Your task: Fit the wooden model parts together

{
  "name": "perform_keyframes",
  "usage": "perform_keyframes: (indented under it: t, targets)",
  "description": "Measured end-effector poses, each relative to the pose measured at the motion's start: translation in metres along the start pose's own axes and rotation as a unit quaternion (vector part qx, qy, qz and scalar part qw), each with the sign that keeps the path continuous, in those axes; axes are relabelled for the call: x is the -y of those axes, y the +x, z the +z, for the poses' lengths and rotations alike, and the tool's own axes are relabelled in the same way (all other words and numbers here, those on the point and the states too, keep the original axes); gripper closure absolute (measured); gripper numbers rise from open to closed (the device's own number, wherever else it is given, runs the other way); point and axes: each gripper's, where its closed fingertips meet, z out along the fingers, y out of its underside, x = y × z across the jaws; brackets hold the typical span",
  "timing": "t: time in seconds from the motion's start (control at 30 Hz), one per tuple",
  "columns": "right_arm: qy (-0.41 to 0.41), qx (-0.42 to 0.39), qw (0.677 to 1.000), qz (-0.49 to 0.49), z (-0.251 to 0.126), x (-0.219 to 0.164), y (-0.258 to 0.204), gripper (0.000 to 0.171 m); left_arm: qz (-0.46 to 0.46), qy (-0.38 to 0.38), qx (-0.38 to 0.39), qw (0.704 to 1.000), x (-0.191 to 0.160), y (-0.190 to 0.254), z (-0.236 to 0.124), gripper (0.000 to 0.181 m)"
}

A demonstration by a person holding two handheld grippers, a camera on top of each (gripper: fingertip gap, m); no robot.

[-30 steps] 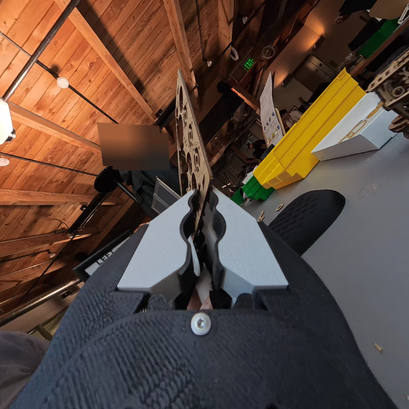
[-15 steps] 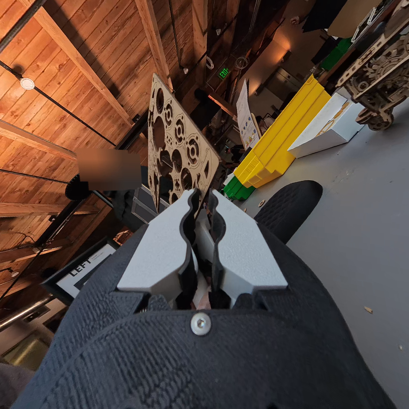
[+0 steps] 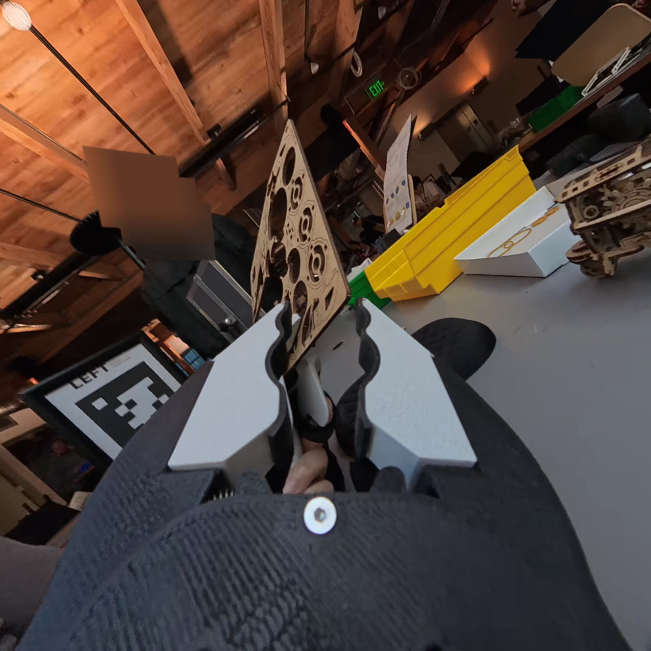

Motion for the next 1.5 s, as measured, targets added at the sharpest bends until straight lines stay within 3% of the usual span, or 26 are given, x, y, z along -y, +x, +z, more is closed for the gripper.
perform_keyframes:
  t: [0.07,0.2,0.33,0.5,0.9,1.13,1.23,1.5]
  targets:
    - [-0.043,-0.040,0.997,-0.048,-0.001,0.000,0.011,0.129,-0.001,-0.010,-0.008,1.000,-0.003,0.004,0.001,0.181]
    - [-0.099,-0.042,0.987,-0.119,-0.005,0.008,0.010,0.130,0.004,-0.030,-0.014,0.999,-0.007,0.008,0.003,0.181]
    - [-0.161,-0.027,0.979,-0.126,-0.005,0.000,0.006,0.133,0.004,-0.044,-0.017,0.999,-0.013,0.009,0.007,0.181]
    - [-0.178,-0.043,0.967,-0.175,-0.006,-0.001,0.007,0.144,-0.003,-0.047,-0.012,0.999,-0.016,0.006,0.005,0.181]
    - [-0.228,-0.087,0.941,-0.234,-0.006,-0.003,0.008,0.139,-0.006,-0.042,-0.001,0.999,-0.013,0.007,0.004,0.181]
    - [-0.231,-0.163,0.899,-0.335,-0.009,0.000,0.011,0.133,0.024,-0.046,0.020,0.998,-0.015,0.006,0.004,0.181]
    - [-0.211,-0.165,0.906,-0.328,-0.009,0.001,0.010,0.132,0.019,-0.046,0.014,0.999,-0.014,0.007,0.004,0.180]
    - [-0.151,-0.055,0.966,-0.202,-0.013,0.011,-0.006,0.126,-0.026,-0.024,-0.020,0.999,0.002,0.012,0.004,0.181]
